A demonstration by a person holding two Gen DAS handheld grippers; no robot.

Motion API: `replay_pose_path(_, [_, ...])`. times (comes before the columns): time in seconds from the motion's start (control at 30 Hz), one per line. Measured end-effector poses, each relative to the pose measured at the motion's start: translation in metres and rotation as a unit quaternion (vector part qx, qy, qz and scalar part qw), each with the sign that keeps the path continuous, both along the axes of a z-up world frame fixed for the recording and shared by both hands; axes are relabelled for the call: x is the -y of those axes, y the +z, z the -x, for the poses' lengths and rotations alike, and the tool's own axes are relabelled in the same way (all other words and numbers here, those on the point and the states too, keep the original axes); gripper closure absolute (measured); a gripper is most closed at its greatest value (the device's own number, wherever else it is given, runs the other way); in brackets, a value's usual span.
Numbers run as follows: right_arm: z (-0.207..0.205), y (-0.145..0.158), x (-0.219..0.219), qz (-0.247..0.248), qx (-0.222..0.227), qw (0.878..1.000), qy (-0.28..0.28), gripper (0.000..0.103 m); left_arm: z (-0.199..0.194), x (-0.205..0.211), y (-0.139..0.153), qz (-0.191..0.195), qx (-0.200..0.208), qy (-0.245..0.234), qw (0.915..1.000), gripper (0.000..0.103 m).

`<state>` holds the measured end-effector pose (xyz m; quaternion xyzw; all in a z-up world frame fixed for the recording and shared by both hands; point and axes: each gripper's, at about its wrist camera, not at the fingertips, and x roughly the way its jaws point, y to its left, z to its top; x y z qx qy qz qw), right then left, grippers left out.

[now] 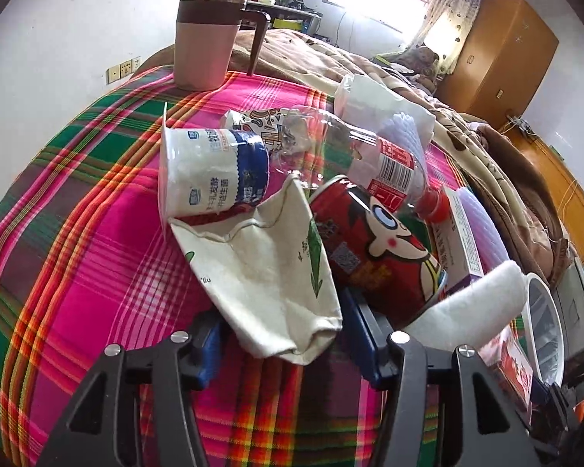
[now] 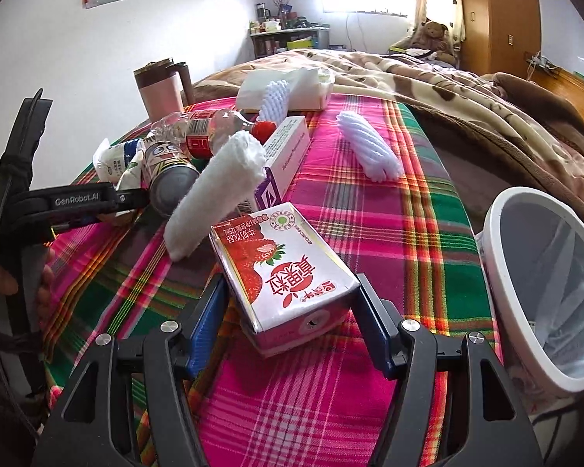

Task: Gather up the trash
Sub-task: 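Grasp the beige paper bag with the left tool while the right tool grasps the pink strawberry carton, then carry the paper bag and pink carton over the wastebasket with both tools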

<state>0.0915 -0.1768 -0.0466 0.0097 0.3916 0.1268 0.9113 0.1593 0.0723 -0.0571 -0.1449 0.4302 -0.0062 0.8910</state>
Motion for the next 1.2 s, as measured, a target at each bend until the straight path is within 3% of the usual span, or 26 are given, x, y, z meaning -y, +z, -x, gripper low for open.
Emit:
replay_pose_path(0.07, [0.001,0.000,0.002,-0.001,0.000,1.000,-0.003,0.038,0.000,0.000,0.000,-0.003,0.001,-0.001,1.0000,0.046])
replay_pose_path(0.13, [0.000,-0.001,0.004,-0.005,-0.001,1.000,-0.007,0.038,0.001,0.000,0.000,-0.011,0.001,0.002,0.9999,0.059])
replay_pose_path(0.23, [0.001,0.000,0.005,-0.008,0.001,1.000,-0.009,0.038,0.006,-0.003,0.000,-0.006,0.006,0.003,1.0000,0.064])
replay_pose_path(0.77, [0.011,0.012,0.019,-0.032,0.027,0.999,-0.031,0.040,0.050,0.027,0.028,-0.036,0.061,-0.038,0.9968,0.065])
replay_pose_path(1.2, [0.025,0.026,0.039,-0.048,0.065,0.995,-0.058,0.040,0.066,0.067,0.049,-0.031,0.089,-0.094,0.9911,0.065])
